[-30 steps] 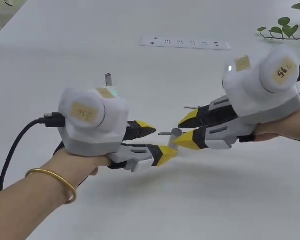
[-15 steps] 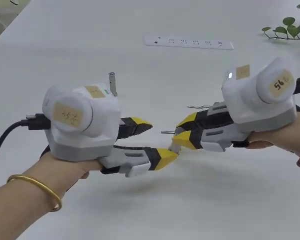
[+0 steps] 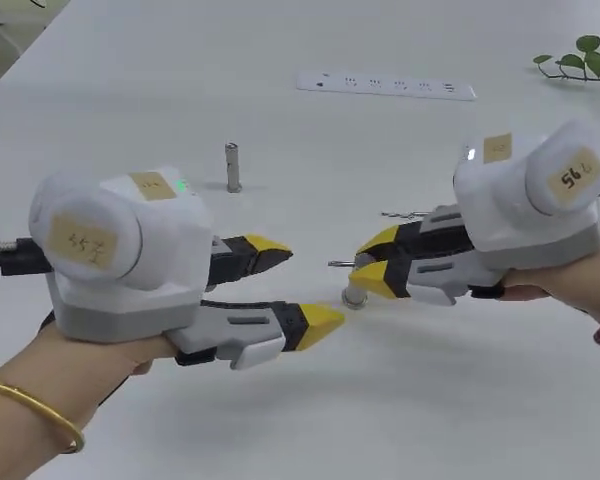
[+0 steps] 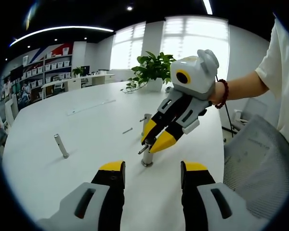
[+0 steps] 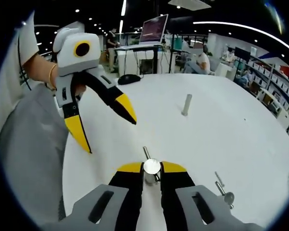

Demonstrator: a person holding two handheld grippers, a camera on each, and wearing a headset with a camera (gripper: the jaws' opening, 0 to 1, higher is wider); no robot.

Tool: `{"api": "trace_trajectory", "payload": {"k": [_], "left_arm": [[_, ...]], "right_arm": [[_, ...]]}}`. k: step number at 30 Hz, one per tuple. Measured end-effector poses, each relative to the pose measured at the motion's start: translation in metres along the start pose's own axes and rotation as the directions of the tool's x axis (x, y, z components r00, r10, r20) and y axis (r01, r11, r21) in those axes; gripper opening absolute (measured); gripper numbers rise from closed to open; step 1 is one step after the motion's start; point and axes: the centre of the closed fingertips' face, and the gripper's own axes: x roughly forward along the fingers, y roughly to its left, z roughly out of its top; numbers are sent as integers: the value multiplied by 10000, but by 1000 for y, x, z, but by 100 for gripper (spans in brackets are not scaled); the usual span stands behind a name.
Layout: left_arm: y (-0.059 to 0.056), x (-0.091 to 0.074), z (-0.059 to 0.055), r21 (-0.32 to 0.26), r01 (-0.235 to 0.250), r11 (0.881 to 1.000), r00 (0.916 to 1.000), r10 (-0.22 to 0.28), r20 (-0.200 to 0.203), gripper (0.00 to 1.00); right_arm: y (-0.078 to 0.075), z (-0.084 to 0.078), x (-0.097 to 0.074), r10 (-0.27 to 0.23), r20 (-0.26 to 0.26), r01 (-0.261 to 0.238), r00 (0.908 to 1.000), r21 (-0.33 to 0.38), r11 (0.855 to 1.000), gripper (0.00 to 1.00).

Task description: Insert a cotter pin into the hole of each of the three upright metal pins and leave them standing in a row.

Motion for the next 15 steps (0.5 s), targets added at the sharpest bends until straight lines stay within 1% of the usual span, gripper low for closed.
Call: {"api": "trace_trajectory", "payload": {"k": [3, 8, 11, 13, 15], "left_arm": [[1, -1, -1, -15, -44, 10000, 10000, 44, -41, 45], [1, -2, -1, -135, -147, 9998, 9999, 148, 29, 45], [0, -3, 0, -168, -162, 9997, 9998, 164, 98, 45], [0, -3, 0, -174, -173, 9997, 9998, 175, 110, 45], [0, -4, 0, -177, -219, 9996, 9997, 221, 121, 45]], "right_arm": [[-5, 6, 0, -23, 62, 23, 10000, -47, 10000, 13], [-17, 11, 1, -165, -6, 165, 9999, -117, 9998, 13], [-23, 12, 2, -202, -30, 201, 9998, -136, 9997, 13], [-30, 11, 3, -204, -73, 203, 9998, -89, 9998, 13], [-32, 11, 4, -222, -109, 221, 9997, -108, 9997, 13]]}}
